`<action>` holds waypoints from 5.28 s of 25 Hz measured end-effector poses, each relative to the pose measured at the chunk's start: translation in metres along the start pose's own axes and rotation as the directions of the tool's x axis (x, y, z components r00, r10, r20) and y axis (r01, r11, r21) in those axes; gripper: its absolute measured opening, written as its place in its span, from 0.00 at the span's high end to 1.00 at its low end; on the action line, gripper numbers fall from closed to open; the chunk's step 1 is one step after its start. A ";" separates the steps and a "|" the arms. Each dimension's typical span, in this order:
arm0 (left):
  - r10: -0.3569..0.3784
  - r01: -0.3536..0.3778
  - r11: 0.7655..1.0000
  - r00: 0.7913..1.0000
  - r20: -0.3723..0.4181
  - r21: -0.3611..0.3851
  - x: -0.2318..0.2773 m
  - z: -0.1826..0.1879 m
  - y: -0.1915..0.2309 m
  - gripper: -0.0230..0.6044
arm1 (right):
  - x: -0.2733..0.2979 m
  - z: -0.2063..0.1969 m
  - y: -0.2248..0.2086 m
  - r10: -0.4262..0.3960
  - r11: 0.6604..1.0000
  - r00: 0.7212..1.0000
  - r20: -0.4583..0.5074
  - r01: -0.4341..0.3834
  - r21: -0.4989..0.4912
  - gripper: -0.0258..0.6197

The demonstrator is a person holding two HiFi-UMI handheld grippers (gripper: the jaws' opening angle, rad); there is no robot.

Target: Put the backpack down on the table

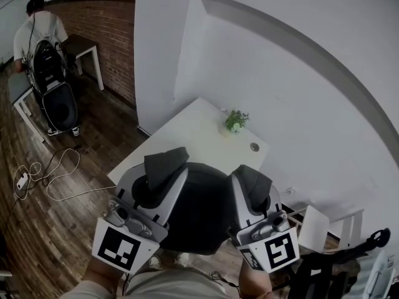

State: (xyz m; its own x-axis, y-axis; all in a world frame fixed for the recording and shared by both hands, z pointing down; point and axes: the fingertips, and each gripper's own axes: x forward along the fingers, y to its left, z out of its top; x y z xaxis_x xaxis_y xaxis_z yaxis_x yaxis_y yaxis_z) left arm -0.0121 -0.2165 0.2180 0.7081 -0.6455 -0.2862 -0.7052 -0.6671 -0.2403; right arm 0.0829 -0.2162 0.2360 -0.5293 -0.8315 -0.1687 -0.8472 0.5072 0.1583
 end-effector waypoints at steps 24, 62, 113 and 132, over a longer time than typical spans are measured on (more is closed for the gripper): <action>0.057 -0.064 0.996 0.990 -0.130 -0.055 0.076 -0.106 0.017 0.89 | 0.051 -0.095 -0.071 0.023 1.000 0.991 -0.131 -0.022 0.008 0.87; 0.030 -0.110 0.974 0.927 -0.374 -0.196 0.087 -0.267 0.006 0.82 | 0.053 -0.295 -0.094 -0.004 1.000 0.852 -0.524 -0.003 -0.013 0.63; 0.019 -0.113 0.981 0.864 -0.503 -0.158 0.018 -0.283 -0.019 0.51 | -0.025 -0.284 -0.092 -0.169 0.984 0.815 -0.555 0.174 -0.044 0.56; 0.092 -0.145 0.985 0.906 -0.412 -0.098 0.000 -0.235 -0.004 0.93 | -0.020 -0.212 -0.064 -0.224 0.974 0.860 -0.458 0.189 -0.122 0.88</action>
State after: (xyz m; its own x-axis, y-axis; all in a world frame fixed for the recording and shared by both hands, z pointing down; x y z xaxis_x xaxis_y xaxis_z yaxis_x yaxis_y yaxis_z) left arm -0.0005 -0.3016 0.4372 0.5917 -0.7998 0.1010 -0.7933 -0.6000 -0.1039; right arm 0.1579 -0.2800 0.4355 -0.2443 -0.9328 0.2649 -0.9199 0.3094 0.2411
